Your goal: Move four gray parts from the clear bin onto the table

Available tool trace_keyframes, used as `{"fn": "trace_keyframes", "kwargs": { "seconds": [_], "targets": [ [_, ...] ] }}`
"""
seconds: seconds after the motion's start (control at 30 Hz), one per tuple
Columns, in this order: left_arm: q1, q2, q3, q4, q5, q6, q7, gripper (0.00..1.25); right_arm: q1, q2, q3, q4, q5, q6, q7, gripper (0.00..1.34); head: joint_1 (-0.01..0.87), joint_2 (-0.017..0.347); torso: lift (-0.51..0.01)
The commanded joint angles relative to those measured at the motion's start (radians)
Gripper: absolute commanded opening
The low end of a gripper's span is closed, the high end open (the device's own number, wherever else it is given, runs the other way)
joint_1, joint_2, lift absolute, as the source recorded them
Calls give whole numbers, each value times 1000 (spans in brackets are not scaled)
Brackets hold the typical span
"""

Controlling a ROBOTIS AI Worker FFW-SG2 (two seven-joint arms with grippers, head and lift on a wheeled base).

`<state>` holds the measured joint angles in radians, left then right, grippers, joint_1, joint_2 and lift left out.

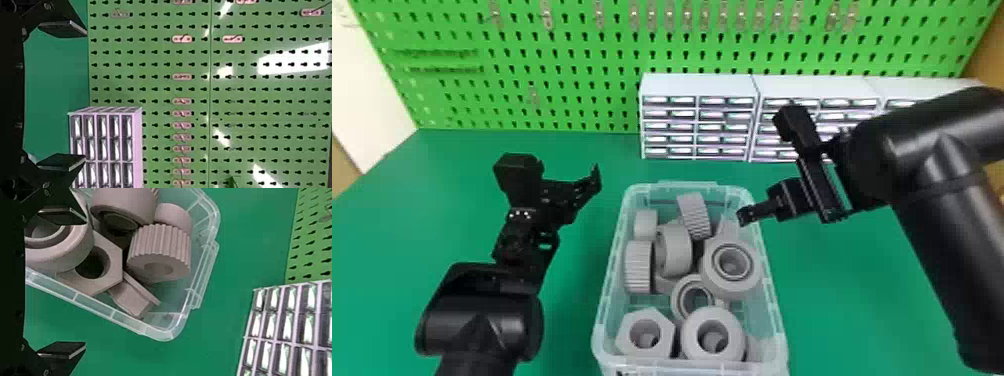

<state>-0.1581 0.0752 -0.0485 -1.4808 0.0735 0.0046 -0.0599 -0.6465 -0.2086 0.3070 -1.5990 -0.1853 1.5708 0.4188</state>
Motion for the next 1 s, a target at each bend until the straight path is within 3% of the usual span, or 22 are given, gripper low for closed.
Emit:
{"fn": "trace_keyframes", "kwargs": {
  "seconds": [0.0, 0.5, 0.97],
  "targets": [
    [-11, 21, -22, 2, 17, 0, 14, 1088, 5, -3, -2, 8, -2, 1, 0, 1164, 693, 72, -52],
    [8, 58, -30, 1, 60, 0, 43, 1088, 1, 9, 33, 36, -17, 1, 0, 1164, 693, 72, -52],
    [17, 58, -59, 1, 80, 0, 81, 1088, -2, 5, 44, 64, -22, 1, 0, 1164, 693, 72, -52]
  ]
}}
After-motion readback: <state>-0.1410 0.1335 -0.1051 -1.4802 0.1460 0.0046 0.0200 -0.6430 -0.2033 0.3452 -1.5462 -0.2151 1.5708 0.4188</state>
